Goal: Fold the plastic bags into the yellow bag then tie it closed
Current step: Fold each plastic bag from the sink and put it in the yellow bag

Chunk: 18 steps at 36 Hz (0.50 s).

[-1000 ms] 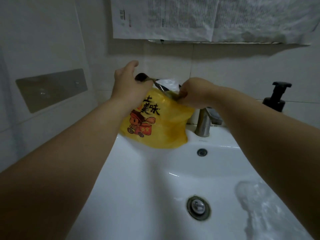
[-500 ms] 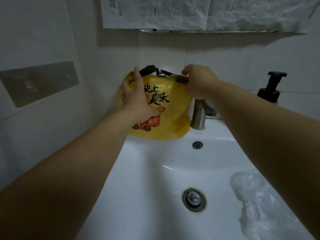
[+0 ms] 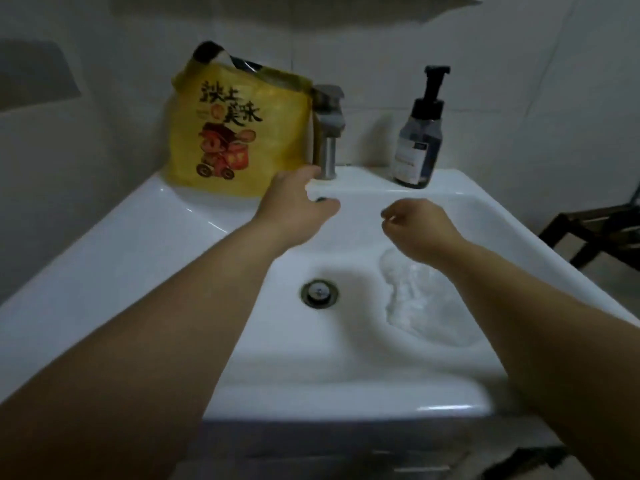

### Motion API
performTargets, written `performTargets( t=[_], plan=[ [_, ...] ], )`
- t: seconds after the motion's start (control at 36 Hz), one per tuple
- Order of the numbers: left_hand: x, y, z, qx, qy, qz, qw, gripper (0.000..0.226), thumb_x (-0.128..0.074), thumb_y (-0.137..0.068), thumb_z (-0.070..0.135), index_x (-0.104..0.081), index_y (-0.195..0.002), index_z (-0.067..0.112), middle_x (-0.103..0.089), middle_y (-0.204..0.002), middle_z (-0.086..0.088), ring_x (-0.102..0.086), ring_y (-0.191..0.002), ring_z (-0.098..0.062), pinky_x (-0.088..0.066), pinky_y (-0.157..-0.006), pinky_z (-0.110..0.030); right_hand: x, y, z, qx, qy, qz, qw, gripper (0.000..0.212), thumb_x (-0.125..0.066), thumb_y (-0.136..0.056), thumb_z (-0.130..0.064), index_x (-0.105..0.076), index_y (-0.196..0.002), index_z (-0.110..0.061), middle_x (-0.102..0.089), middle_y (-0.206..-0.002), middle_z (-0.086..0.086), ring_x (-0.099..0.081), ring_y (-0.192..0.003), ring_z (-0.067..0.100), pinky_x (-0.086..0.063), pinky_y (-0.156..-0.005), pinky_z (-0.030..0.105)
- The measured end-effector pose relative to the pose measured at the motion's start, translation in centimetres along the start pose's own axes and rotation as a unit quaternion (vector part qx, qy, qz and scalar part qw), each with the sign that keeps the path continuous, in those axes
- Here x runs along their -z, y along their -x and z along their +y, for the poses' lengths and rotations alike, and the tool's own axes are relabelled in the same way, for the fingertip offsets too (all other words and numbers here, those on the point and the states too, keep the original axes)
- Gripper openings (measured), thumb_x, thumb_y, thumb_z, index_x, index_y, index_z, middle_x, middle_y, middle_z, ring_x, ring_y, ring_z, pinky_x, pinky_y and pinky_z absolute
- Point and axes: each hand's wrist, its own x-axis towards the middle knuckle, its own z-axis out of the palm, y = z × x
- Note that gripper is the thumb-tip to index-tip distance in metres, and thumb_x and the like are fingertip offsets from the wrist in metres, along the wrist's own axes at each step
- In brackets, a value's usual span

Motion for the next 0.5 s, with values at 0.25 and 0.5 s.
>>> performTargets(
  t=[0.25, 0.5],
  plan=[
    [-3.1, 2.8, -2.0, 0.063, -0.067, -0.147, 0.985, 0.058, -0.065, -0.090, 0.034, -0.044, -0.143, 0.021, -0.042, -0.148, -0.003, -0.045, -0.131, -0.021, -0.040, -0.106, -0.036, -2.2, 1.7, 5.3, -0.119, 0.267, -0.313, 0.904, 0.072, -0.073, -0.083, -0.030, -0.040, -0.143, -0.010, -0.044, -0.145, 0.012, -0.046, -0.130, 0.028, -0.039, -0.107, 0.038],
    [-0.6, 2.7, -2.4, 0.092, 0.062, -0.098, 0.989, 0.050, -0.063, -0.092, 0.032, -0.050, -0.139, 0.020, -0.051, -0.139, 0.001, -0.048, -0.113, -0.010, -0.037, -0.091, -0.025, -1.2, 1.3, 1.1, -0.117, -0.368, -0.159, 0.909, 0.008, -0.054, -0.093, -0.010, -0.061, -0.089, -0.007, -0.055, -0.081, 0.010, -0.051, -0.067, 0.021, -0.042, -0.063, 0.030]
  ],
)
